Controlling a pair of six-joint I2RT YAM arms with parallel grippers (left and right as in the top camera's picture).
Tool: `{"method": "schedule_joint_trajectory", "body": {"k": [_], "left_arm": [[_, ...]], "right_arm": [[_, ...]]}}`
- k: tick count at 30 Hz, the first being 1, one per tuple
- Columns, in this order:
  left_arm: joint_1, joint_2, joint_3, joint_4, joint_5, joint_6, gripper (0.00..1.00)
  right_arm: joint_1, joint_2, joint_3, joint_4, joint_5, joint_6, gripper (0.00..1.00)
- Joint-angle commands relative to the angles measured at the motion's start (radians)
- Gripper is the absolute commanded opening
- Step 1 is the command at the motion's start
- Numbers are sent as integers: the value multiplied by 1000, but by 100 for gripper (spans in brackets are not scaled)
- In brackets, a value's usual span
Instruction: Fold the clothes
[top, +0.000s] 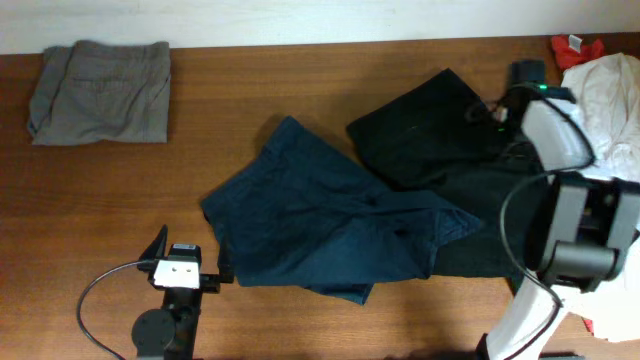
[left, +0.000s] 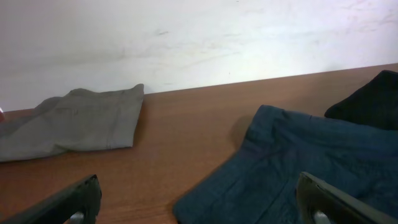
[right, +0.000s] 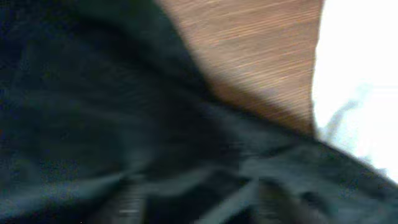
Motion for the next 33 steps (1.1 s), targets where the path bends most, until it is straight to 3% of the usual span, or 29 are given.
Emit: {"method": "schedule_joint_trajectory", "body": {"k": [1,7,13,14,15,17,18,25,33], "left_arm": [[5,-5,-8,0,-3,16,99],[5,-5,-8,0,-3,16,99],[5,-5,-8,0,-3,16,99],[5,-5,-8,0,-3,16,99],[5,-5,-8,0,-3,16,100],[5,-5,-8,0,-3,16,99],[5,-5,-8,0,-3,16,99],[5,-5,-8,0,-3,16,99],[5,-5,-8,0,-3,16,99]], "right_arm": [[-35,-18,2,31,-45,-62,98],[-66,22,2,62,-183,-186,98],[-72,103,2,65,-150,-192,99],[-72,105,2,67,-151,-192,95],[-72,105,2,68,-151,-192,83],[-72,105,2,70,-146,-192,27],[-72,105,2,71,-143,-192,4],[-100,38,11,64,-135,-126,4],[-261,-231,56,53,-119,-38,4]]}}
